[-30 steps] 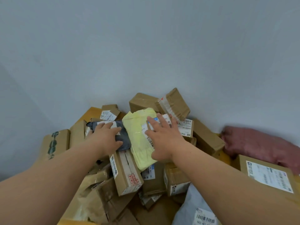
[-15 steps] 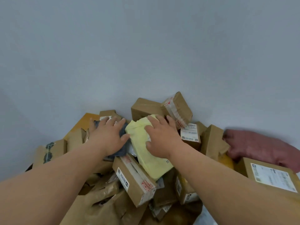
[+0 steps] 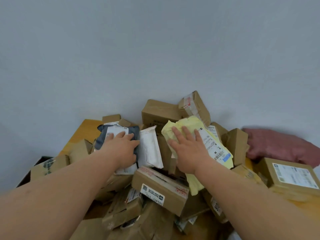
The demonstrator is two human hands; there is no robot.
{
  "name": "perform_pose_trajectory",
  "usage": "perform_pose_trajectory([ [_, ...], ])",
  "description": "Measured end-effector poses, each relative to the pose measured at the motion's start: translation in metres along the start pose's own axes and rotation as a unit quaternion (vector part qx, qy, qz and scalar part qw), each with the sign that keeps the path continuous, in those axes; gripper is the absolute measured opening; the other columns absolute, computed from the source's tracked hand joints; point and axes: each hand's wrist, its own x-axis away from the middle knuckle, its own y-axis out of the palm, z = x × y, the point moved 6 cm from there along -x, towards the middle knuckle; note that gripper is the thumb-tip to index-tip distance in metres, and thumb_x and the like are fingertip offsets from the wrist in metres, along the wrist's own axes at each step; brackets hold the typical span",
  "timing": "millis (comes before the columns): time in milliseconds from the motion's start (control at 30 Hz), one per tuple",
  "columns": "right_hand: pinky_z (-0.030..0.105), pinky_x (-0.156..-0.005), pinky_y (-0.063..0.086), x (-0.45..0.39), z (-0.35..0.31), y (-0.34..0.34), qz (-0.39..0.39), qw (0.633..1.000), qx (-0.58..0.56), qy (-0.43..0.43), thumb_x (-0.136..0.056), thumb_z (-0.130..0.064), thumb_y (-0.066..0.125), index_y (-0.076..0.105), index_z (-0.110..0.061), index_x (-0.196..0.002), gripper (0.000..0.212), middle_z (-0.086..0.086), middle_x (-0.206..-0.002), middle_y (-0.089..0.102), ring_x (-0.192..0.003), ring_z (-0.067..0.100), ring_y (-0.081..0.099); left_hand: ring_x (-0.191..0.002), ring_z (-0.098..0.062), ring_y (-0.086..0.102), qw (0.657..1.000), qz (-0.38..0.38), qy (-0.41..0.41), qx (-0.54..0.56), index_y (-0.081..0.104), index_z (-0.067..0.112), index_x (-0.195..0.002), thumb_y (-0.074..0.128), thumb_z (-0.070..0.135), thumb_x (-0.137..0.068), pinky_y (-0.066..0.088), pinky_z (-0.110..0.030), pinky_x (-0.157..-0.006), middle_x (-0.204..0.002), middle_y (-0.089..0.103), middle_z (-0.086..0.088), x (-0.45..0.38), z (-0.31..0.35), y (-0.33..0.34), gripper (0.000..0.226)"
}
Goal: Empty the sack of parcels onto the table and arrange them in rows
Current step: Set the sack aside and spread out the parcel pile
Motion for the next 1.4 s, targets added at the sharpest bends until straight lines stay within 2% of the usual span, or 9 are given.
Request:
perform_pose_trajectory([
  [167, 0.058, -0.119, -0.01, 0.007, 0.035, -0.006, 0.009, 0.998, 0.006, 0.064, -0.086, -0.026, 0.052, 0.028, -0.025, -0.152, 0.071, 0.007, -0.165, -0.017, -0.15, 0.035, -0.017, -0.15, -0.025, 0.011, 0.998, 0.029, -0.046, 0.006, 0.036, 0.032, -0.149, 0.045, 0.032, -0.097, 0.01, -0.055, -0.12, -0.162, 0.02, 0.0, -0.009, -0.007, -0.013, 0.053],
  [300, 0.059, -0.118, -0.012, 0.007, 0.046, -0.016, 0.046, 0.996, -0.004, 0.083, -0.084, -0.032, 0.049, 0.044, -0.02, -0.143, 0.06, 0.007, -0.166, -0.005, -0.152, 0.034, -0.01, -0.152, -0.026, 0.008, 0.998, 0.045, -0.053, 0.014, 0.023, 0.033, -0.154, 0.046, 0.026, -0.096, 0.006, -0.056, -0.121, -0.165, 0.015, -0.002, -0.014, 0.0, -0.02, 0.063],
  [500, 0.058, -0.119, -0.01, -0.012, -0.001, -0.008, 0.01, 0.996, -0.028, -0.089, -0.09, -0.031, 0.053, 0.035, -0.027, -0.151, 0.063, -0.002, -0.167, 0.001, -0.153, 0.023, -0.007, -0.153, -0.022, 0.002, 0.995, 0.024, 0.094, 0.02, 0.01, 0.037, -0.157, 0.037, 0.038, -0.104, -0.001, -0.056, -0.122, -0.167, 0.005, 0.002, -0.031, 0.062, -0.016, 0.059],
  [700, 0.062, -0.115, -0.014, -0.02, 0.002, 0.031, -0.035, 0.99, 0.054, -0.127, -0.093, -0.056, 0.038, 0.043, -0.028, -0.146, 0.06, 0.003, -0.164, 0.02, -0.153, 0.029, 0.0, -0.153, -0.03, -0.002, 0.99, -0.082, 0.102, -0.048, 0.023, 0.044, -0.153, 0.029, 0.051, -0.104, -0.012, -0.066, -0.115, -0.167, 0.005, 0.001, -0.041, 0.073, 0.011, 0.05],
  [800, 0.062, -0.116, -0.012, -0.017, 0.013, 0.026, -0.006, 0.992, 0.05, -0.116, -0.089, -0.058, 0.038, 0.053, -0.024, -0.139, 0.062, 0.003, -0.156, 0.038, -0.151, 0.03, 0.012, -0.149, -0.025, 0.018, 0.995, -0.041, 0.088, -0.025, 0.052, 0.037, -0.135, 0.026, 0.054, -0.102, -0.008, -0.064, -0.117, -0.156, 0.033, 0.001, -0.046, 0.07, 0.007, 0.045],
  [933, 0.059, -0.117, -0.011, -0.01, 0.029, 0.014, 0.013, 0.996, 0.044, -0.076, -0.086, -0.063, 0.041, 0.07, -0.022, -0.116, 0.058, 0.001, -0.127, 0.058, -0.14, 0.03, 0.032, -0.142, -0.019, 0.028, 0.997, 0.0, 0.071, -0.002, 0.063, 0.033, -0.12, 0.027, 0.052, -0.103, -0.003, -0.059, -0.12, -0.142, 0.045, 0.005, -0.052, 0.066, -0.001, 0.044],
  [1133, 0.059, -0.116, -0.018, -0.008, 0.061, 0.007, -0.001, 0.997, 0.077, 0.018, -0.092, -0.047, 0.047, 0.069, -0.02, -0.118, 0.043, 0.003, -0.123, 0.062, -0.134, 0.033, 0.035, -0.144, -0.019, 0.027, 0.997, 0.045, 0.059, -0.008, 0.064, 0.031, -0.12, 0.039, 0.041, -0.1, 0.0, -0.056, -0.121, -0.143, 0.047, 0.006, -0.059, 0.06, -0.006, 0.033],
  [1233, 0.057, -0.117, -0.009, -0.015, 0.07, 0.002, -0.003, 0.997, 0.054, 0.048, -0.09, -0.034, 0.049, 0.069, -0.021, -0.113, 0.033, 0.005, -0.118, 0.062, -0.13, 0.034, 0.038, -0.147, -0.02, 0.023, 0.995, 0.089, 0.04, 0.032, 0.056, 0.029, -0.13, 0.046, 0.032, -0.098, 0.0, -0.056, -0.122, -0.149, 0.042, 0.005, -0.064, 0.058, -0.01, 0.034],
  [1400, 0.054, -0.116, 0.01, -0.037, 0.045, -0.006, 0.07, 0.997, -0.014, -0.025, -0.089, -0.032, 0.052, 0.055, -0.025, -0.123, 0.035, 0.002, -0.122, 0.056, -0.124, 0.029, 0.045, -0.152, -0.02, 0.014, 0.992, 0.098, 0.045, 0.07, 0.037, 0.03, -0.149, 0.042, 0.035, -0.101, -0.004, -0.056, -0.121, -0.162, 0.025, 0.004, -0.077, 0.07, -0.014, 0.049],
])
